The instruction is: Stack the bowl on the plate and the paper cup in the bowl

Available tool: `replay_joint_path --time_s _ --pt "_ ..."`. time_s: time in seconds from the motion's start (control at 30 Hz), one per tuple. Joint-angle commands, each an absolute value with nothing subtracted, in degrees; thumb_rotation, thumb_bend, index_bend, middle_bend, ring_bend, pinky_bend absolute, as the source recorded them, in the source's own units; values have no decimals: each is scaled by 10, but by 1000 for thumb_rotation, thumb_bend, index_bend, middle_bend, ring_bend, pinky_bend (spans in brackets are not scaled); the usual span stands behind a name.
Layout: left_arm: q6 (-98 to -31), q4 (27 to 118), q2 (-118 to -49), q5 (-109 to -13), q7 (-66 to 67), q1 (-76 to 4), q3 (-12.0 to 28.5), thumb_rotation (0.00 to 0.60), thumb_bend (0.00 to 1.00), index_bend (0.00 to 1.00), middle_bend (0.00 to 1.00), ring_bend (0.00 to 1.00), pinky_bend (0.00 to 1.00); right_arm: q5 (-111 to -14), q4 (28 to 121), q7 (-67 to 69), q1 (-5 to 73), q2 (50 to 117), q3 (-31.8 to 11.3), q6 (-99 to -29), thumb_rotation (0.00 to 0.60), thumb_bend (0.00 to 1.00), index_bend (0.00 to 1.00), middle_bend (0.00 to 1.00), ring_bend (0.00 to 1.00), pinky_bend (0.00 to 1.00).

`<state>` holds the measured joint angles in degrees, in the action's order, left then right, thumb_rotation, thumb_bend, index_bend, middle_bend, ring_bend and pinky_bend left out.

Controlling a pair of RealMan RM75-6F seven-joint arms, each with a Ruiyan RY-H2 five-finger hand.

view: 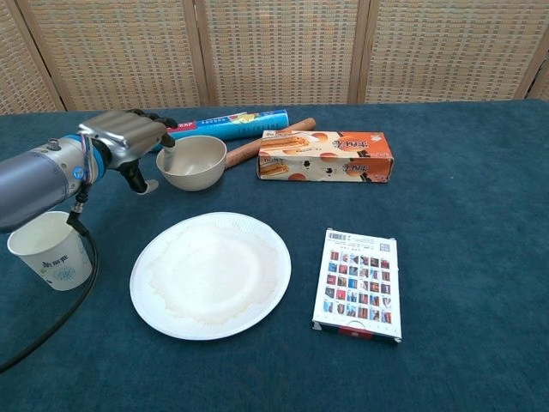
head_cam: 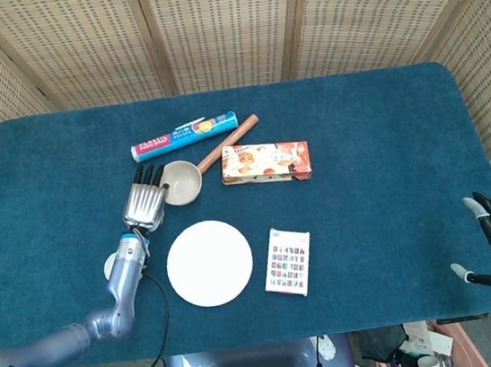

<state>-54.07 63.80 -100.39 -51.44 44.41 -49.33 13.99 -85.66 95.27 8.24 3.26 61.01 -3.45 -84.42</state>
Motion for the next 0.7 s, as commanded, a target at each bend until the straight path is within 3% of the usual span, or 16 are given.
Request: replay_joint_path --time_s 0.03,0.7 --pt "-535 618 -1019 -516 443 -504 138 600 361 433 57 0 0 -854 950 87 32 610 -36 -843 600 146 0 0 0 0" --pt "-559 543 -1067 -567 406 -512 128 600 370 651 133 0 60 -857 950 89 33 609 -35 -843 600 146 0 0 0 0"
